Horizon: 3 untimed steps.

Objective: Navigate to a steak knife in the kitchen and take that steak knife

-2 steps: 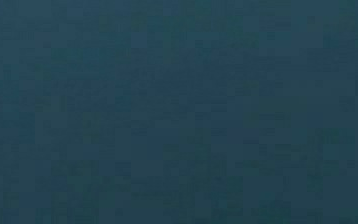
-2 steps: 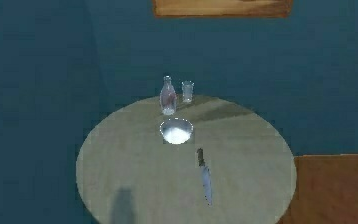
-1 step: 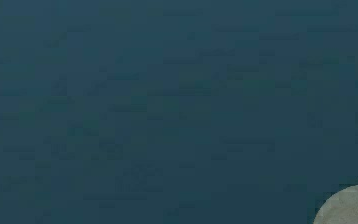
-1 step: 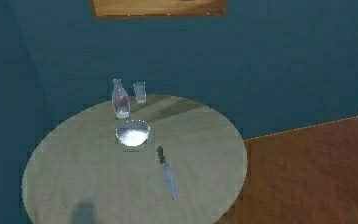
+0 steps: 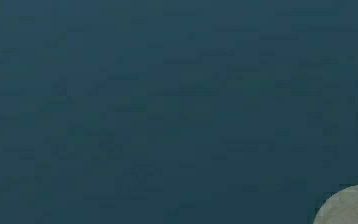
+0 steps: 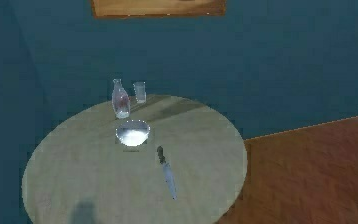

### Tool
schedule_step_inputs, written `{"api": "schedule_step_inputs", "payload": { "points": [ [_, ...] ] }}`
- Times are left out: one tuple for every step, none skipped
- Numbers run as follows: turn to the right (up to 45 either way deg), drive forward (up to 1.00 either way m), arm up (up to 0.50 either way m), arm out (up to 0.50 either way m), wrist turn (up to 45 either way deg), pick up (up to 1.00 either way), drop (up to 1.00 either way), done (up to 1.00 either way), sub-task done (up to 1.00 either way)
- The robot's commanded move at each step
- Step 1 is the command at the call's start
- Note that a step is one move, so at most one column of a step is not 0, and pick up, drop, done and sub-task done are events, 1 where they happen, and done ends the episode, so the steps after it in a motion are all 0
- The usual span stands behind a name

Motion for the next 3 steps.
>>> {"api": "schedule_step_inputs", "payload": {
  "points": [
    [0.0, 0.0, 0.32, 0.0, 0.0, 0.0, 0.0, 0.0, 0.0],
    [0.0, 0.0, 0.0, 0.22, 0.0, 0.0, 0.0, 0.0, 0.0],
    [0.0, 0.0, 0.0, 0.0, 45.0, 0.0, 0.0, 0.0, 0.0]
  ]
}}
